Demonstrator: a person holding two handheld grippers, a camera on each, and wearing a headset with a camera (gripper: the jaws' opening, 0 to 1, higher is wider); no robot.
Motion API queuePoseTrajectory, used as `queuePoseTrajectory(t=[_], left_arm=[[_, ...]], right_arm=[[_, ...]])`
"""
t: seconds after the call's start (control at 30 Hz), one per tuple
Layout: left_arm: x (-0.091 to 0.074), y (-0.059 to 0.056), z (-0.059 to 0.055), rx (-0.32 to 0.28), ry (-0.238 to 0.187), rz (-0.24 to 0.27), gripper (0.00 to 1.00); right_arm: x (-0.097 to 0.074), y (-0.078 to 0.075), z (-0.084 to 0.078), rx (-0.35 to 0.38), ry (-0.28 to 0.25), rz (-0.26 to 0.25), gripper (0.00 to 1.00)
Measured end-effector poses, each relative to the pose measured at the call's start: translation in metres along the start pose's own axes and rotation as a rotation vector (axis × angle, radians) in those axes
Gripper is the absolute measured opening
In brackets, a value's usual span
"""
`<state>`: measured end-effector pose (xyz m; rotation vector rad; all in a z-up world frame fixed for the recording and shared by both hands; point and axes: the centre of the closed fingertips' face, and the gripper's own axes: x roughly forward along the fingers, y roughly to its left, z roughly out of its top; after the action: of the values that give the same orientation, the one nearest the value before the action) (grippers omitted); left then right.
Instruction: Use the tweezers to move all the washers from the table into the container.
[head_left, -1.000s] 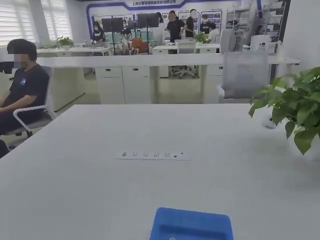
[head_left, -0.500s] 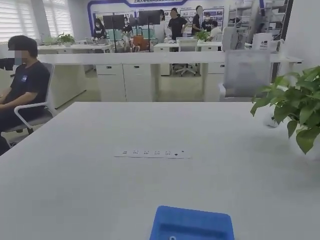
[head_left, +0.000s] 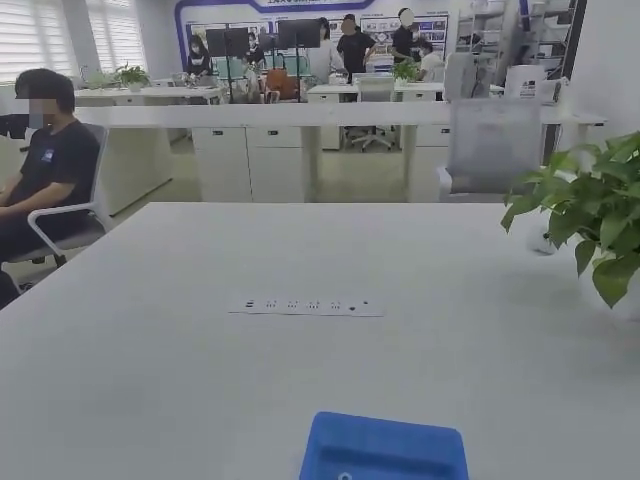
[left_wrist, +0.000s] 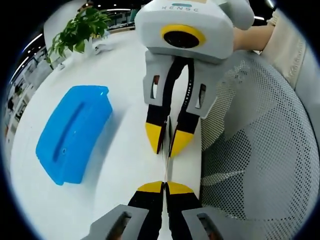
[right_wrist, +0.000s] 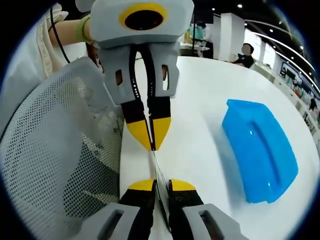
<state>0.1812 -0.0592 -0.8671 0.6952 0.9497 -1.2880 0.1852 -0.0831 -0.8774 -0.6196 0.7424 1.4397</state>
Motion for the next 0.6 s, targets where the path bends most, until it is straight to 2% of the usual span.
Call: queuePoseTrajectory(t=[0.23,0.43,0.6], left_arm=[[0.0011,0.0011,-0.0027,0.004,0.015,0.013,0.00],[0.0051,0.0002,-0.0070,0.027,0.050,0.023,0.00],[0.0063,0.0004,-0.0106,0.044,0.071,0.028,0.00]], right_arm=[[0.0010,0.0000,0.0020,-0.003,-0.010,-0.009,0.06],[0.0022,0.0003,0.0036,-0.024,-0.016,-0.023,0.06],[0.0001,0.0011,0.0026,-0.006,-0.025,-0.024,0.07]])
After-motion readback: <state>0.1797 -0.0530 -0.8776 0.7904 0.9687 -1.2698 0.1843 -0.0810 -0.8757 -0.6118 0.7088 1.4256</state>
